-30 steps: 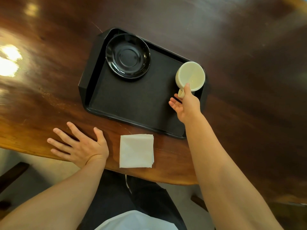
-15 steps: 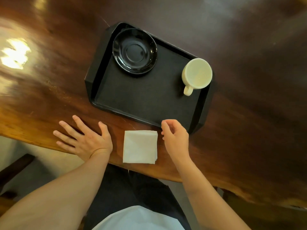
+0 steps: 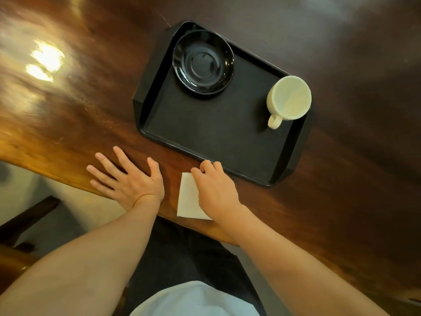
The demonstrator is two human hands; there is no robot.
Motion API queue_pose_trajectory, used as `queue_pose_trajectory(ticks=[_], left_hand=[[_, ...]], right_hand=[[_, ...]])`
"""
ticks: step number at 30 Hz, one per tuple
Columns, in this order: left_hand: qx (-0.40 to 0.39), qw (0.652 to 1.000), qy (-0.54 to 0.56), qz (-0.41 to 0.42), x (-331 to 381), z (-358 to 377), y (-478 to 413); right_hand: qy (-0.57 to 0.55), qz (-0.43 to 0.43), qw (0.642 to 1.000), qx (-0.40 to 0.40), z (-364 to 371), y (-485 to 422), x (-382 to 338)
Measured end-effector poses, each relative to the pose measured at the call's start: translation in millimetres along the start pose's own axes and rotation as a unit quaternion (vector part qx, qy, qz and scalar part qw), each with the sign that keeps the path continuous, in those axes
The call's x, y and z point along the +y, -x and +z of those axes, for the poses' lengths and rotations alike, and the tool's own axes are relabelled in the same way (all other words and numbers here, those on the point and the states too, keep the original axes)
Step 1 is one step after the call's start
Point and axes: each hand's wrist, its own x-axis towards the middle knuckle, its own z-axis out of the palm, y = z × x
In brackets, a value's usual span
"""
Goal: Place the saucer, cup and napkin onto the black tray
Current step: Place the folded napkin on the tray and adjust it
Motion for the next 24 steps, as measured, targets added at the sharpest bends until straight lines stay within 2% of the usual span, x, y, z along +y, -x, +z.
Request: queue_pose_trajectory(ticks=[9, 13, 18, 21, 24], left_hand=[[-0.002, 1.0, 0.002, -0.001, 0, -1, 0], [-0.007, 1.0, -0.001, -0.002, 0, -4, 0], [-0.006, 1.0, 0.001, -0.003, 2, -5, 1], [-0.013, 1.0, 0.0, -0.002, 1, -6, 0], [-0.015, 1.0, -0.002, 0.0, 1, -5, 0]], right_hand=[[0.024, 0.011, 1.0, -0.008, 0, -7, -2], [-0.004, 0.028, 0.999, -0.044, 0, -7, 5], [-0.156, 0.032, 0.983, -0.09, -16, 1, 21], [-0.291, 0.032, 0.947, -0.131, -36, 6, 33], [-0.405, 0.05, 0.907, -0.11, -55, 4, 48]])
